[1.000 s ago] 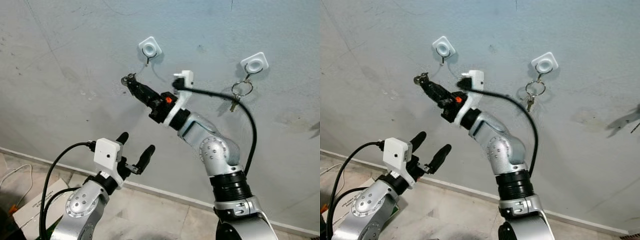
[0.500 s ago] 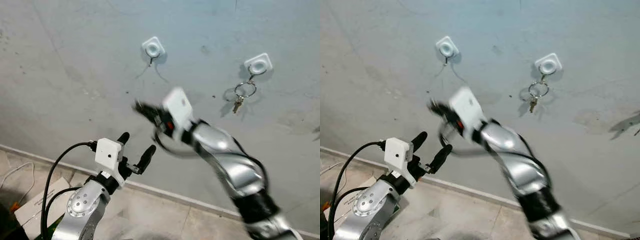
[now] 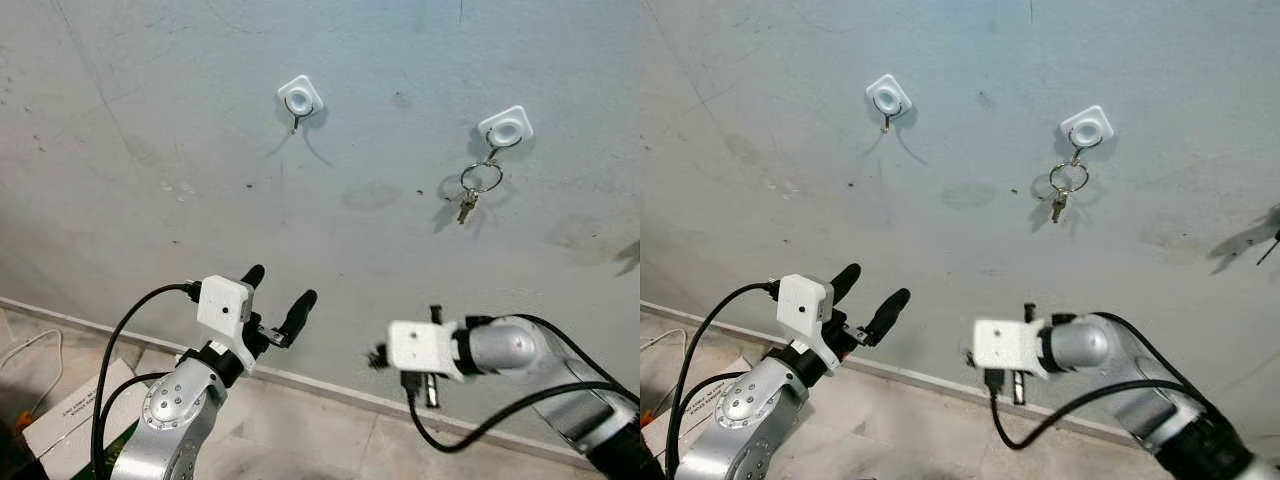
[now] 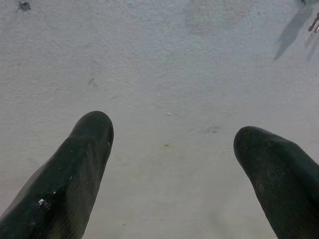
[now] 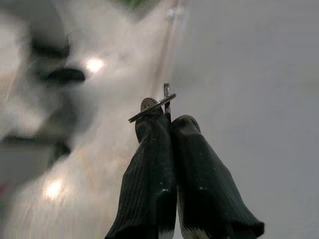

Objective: Hang keys on a hook

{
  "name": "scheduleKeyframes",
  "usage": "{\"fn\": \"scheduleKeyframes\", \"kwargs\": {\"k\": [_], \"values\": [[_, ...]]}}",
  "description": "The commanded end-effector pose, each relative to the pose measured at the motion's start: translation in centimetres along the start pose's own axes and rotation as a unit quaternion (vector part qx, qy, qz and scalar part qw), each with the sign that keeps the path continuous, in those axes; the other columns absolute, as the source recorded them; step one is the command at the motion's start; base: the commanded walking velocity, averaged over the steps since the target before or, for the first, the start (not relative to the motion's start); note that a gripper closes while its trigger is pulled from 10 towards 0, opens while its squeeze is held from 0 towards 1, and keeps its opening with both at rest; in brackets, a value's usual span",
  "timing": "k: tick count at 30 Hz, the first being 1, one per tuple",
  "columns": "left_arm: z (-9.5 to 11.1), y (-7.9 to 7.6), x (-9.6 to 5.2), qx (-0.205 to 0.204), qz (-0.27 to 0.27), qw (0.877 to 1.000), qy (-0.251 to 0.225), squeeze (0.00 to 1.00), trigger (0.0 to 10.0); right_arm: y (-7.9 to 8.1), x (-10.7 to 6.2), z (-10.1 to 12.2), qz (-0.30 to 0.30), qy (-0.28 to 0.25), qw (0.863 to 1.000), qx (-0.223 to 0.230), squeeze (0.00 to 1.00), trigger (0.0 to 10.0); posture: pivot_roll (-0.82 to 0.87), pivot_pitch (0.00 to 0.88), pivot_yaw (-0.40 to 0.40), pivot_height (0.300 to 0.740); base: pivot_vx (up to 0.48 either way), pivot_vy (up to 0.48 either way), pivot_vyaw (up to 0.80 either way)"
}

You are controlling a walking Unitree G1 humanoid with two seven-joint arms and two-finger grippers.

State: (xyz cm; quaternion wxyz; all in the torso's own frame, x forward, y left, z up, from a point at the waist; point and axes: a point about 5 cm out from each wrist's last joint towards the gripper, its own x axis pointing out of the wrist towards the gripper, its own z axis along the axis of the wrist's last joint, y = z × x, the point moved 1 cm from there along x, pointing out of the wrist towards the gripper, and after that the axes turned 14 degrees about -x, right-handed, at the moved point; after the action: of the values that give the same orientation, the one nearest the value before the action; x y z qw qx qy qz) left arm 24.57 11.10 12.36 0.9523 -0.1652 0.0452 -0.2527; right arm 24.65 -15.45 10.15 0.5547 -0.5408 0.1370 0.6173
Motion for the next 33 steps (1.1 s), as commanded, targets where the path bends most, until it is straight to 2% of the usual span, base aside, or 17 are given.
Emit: {"fn": "scheduleKeyframes", "kwargs": {"k": [1,5,13,15,18,19,20,21,22,25,26,28,31,32,33], "values": [[-0.2,0.2,-0.1,0.004,0.007,1.0,0.003,0.0,10.0,2.3,-0.8,-0.1,0.097,0.003,0.995,-0.037,0.0,10.0,0.05,0.084,0.004,0.74,0.0,0.0,0.0],[-0.2,0.2,0.0,0.003,0.008,1.0,0.002,0.0,10.0,3.6,-1.6,-0.2,0.138,-0.014,0.99,-0.024,0.0,10.0,0.05,0.086,0.002,0.74,0.0,0.0,0.0],[-0.3,0.2,0.0,0.002,0.004,1.0,0.004,0.0,10.0,3.6,-1.9,-0.2,0.133,-0.039,0.99,0.013,0.0,10.0,0.05,0.086,0.002,0.74,0.0,0.0,0.0],[-0.3,0.2,0.0,0.002,0.003,1.0,0.005,0.0,10.0,2.5,-1.6,1.0,0.085,-0.099,0.989,0.069,0.0,10.0,0.05,0.086,0.002,0.74,0.0,0.0,0.0],[-0.3,0.2,0.1,0.002,0.003,1.0,0.005,0.0,10.0,0.6,-1.2,1.9,0.015,-0.15,0.982,0.117,0.0,10.0,0.05,0.086,0.002,0.74,0.0,0.0,0.0],[-0.3,0.2,0.1,0.003,0.004,1.0,0.004,0.0,10.0,-1.1,-0.8,2.1,-0.05,-0.171,0.972,0.153,0.0,10.0,0.05,0.086,0.002,0.74,0.0,0.0,0.0],[-0.3,0.2,0.1,0.003,0.004,1.0,0.004,0.0,10.0,-1.1,-0.8,2.1,-0.05,-0.171,0.972,0.153,0.0,10.0,0.05,0.086,0.002,0.74,0.0,0.0,0.0],[-0.3,0.2,0.1,0.003,0.004,1.0,0.004,0.0,10.0,-3.0,-0.6,2.2,-0.123,-0.19,0.956,0.189,0.0,10.0,0.05,0.086,0.002,0.74,0.0,0.0,0.0],[-0.3,0.2,0.1,0.004,0.005,1.0,0.003,0.0,10.0,-4.5,-0.7,2.3,-0.18,-0.195,0.942,0.204,0.0,10.0,0.04,0.086,0.007,0.74,0.0,0.0,0.0],[-0.2,0.2,0.1,0.004,0.005,1.0,0.002,0.0,10.0,-5.7,-0.9,2.7,-0.226,-0.204,0.927,0.218,0.0,10.0,0.05,0.086,0.008,0.74,0.0,0.0,0.0],[-0.2,0.2,0.1,0.004,0.005,1.0,0.002,0.0,10.0,-5.7,-0.9,2.7,-0.226,-0.204,0.927,0.218,0.0,10.0,0.05,0.086,0.008,0.74,0.0,0.0,0.0],[-0.2,0.3,0.0,0.005,0.006,1.0,0.002,0.0,10.0,-6.9,-0.9,3.3,-0.281,-0.212,0.906,0.234,0.0,10.0,0.05,0.086,0.008,0.74,0.0,0.0,0.0],[-0.2,0.3,0.0,0.005,0.007,1.0,0.003,0.0,10.0,-7.3,-0.9,3.9,-0.299,-0.226,0.894,0.245,0.0,10.0,0.05,0.085,0.01,0.74,0.0,0.0,0.0],[-0.2,0.3,0.0,0.005,0.007,1.0,0.003,0.0,10.0,-7.3,-0.9,3.9,-0.299,-0.226,0.894,0.245,0.0,10.0,0.05,0.085,0.01,0.74,0.0,0.0,0.0],[-0.2,0.4,0.0,0.006,0.007,1.0,0.003,0.0,10.0,-7.6,-0.9,4.2,-0.311,-0.23,0.887,0.252,0.0,10.0,0.05,0.087,0.01,0.74,0.0,0.0,0.0]]}}
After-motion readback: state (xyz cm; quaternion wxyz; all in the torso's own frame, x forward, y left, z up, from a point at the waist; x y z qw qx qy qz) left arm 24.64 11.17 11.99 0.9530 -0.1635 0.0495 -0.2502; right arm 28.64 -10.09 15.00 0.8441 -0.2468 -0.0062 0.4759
